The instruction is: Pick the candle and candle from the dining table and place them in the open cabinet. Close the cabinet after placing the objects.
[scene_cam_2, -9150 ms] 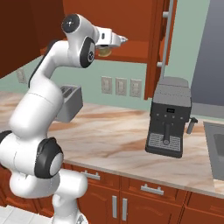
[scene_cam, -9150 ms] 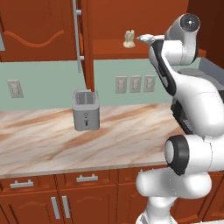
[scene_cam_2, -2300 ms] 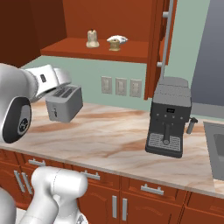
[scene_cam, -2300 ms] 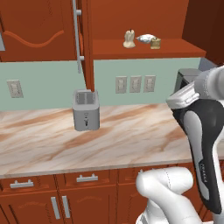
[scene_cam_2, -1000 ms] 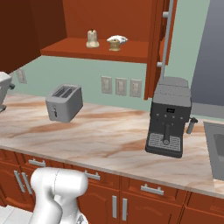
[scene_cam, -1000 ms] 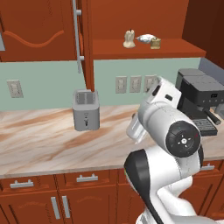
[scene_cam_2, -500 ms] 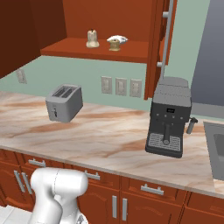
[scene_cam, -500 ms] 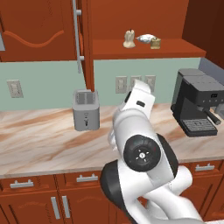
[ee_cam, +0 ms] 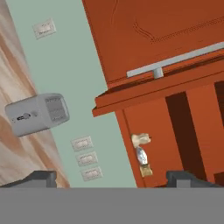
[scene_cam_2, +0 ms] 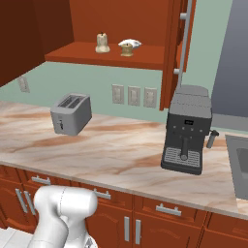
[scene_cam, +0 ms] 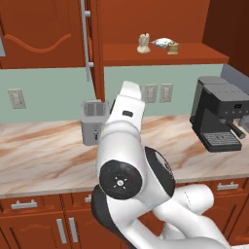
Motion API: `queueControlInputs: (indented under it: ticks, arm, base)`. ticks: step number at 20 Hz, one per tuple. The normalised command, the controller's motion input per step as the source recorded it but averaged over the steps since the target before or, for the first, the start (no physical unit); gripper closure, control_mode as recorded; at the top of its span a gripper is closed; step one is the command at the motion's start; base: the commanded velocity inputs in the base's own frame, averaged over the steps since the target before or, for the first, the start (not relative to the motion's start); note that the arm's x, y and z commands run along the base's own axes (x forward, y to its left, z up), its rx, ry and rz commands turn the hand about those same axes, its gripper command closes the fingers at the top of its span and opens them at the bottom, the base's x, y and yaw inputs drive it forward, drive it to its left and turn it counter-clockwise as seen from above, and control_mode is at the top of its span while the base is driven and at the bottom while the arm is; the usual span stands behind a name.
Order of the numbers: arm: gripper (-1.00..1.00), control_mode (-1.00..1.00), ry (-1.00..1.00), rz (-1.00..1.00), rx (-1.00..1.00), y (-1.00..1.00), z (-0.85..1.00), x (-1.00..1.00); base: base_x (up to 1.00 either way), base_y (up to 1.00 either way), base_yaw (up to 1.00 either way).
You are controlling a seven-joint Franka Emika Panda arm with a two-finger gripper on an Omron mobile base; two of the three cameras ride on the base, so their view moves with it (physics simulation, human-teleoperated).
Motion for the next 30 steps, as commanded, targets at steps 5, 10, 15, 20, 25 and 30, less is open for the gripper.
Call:
queueControlInputs:
  ticks: [5, 10, 15, 20, 25, 30]
  arm:
    - [-1.0, -1.0, -0.13, 0.0, -0.09, 0.31, 0.02, 0.02]
    - [-1.0, -1.0, -0.09, 0.0, -0.07, 0.18, 0.0, 0.16]
    - [-1.0, -1.0, -0.01, -0.01, -0.01, 0.16, 0.0, 0.24]
    - [-1.0, -1.0, 0.0, -0.06, 0.01, 0.26, 0.0, 0.21]
    - [-1.0, -1.0, 0.0, -0.13, 0.05, 0.3, 0.0, 0.16]
    - [-1.0, -1.0, 0.0, -0.17, 0.05, 0.14, 0.0, 0.29]
  base:
    - [0.0, 0.0, 0.0]
    - [0.0, 0.0, 0.0]
    - [0.0, 0.0, 0.0]
    - [0.0, 0.0, 0.0]
    - [0.0, 0.0, 0.0]
    - [0.0, 0.0, 0.0]
